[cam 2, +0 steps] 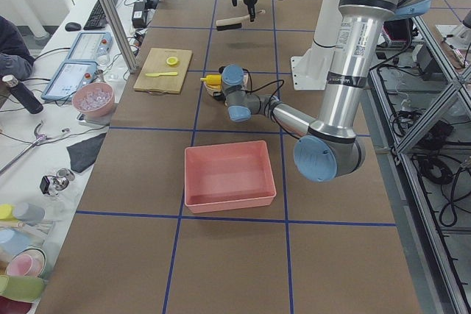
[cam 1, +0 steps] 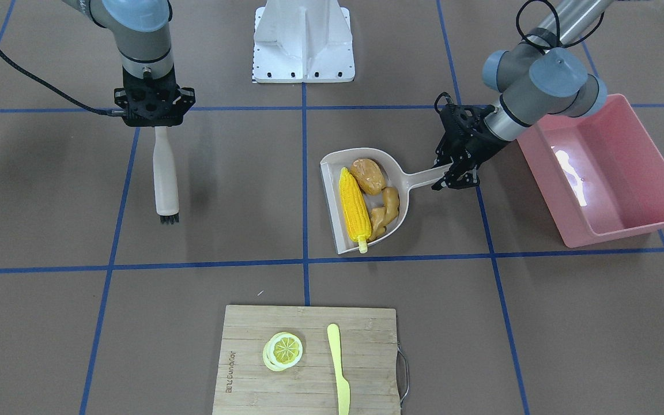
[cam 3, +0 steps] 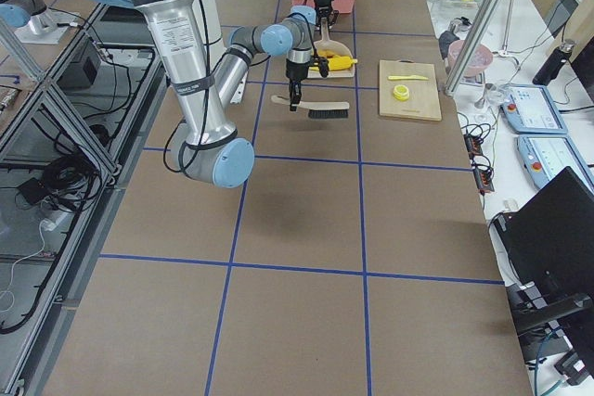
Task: Sweep and dump trash into bin
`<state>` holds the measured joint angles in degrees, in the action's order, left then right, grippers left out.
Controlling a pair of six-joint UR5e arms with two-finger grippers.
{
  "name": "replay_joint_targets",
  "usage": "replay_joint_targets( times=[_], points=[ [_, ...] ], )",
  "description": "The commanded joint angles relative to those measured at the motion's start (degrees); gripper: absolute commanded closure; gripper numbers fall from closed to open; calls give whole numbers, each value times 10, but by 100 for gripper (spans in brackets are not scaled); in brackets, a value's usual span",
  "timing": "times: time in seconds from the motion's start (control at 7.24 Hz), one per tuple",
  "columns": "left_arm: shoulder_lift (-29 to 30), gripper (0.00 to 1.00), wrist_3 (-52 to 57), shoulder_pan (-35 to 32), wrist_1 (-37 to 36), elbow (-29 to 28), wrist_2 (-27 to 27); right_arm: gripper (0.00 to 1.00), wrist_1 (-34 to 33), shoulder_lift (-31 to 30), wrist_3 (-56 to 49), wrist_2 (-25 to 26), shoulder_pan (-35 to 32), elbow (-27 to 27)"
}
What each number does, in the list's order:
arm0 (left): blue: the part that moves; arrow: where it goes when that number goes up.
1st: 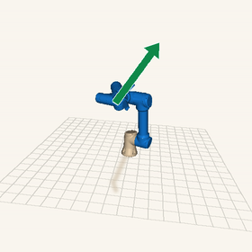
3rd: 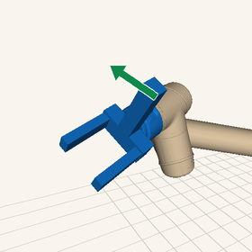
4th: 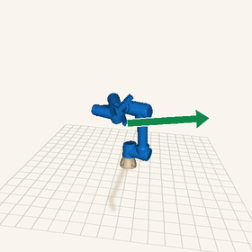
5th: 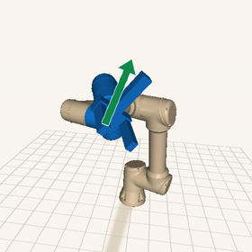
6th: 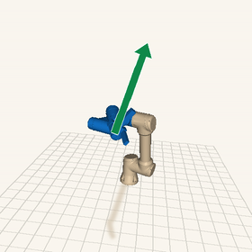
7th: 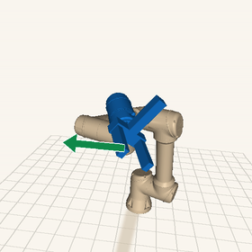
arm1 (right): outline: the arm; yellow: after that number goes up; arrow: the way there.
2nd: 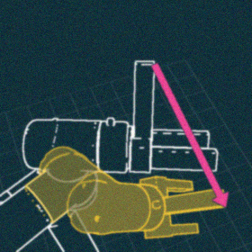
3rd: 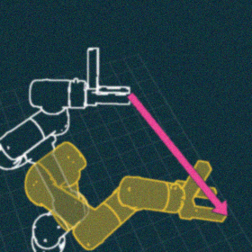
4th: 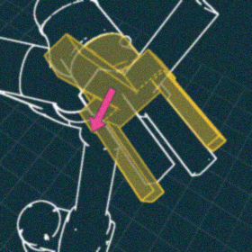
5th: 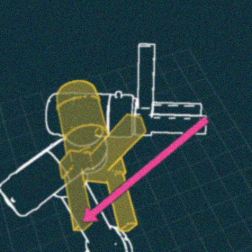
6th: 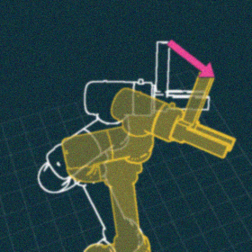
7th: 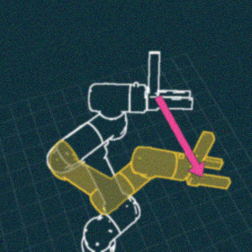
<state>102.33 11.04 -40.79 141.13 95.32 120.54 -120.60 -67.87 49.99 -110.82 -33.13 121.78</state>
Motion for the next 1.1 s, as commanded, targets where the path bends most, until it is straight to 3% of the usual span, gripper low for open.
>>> replay_joint_targets(
  times=[0.0, 0.28, 0.55, 0.83, 0.97],
  points=[
    [-38, 100, 0, -3, 3, 55, -2, 100, -39, -33, -12, 4, -6, 36],
    [-89, 100, -2, -11, 13, 114, -5, 100, -50, -52, -13, 9, -5, 47],
    [-133, 100, -74, -24, 96, 122, -4, 100, -47, -97, -21, 19, 1, 57],
    [-197, 100, -81, -76, 130, 131, 1, 100, -36, -163, -68, 46, -24, 84],
    [-255, 100, -81, -102, 159, 142, 1, 100, 25, -211, -86, 45, -39, 85]
  ],
)
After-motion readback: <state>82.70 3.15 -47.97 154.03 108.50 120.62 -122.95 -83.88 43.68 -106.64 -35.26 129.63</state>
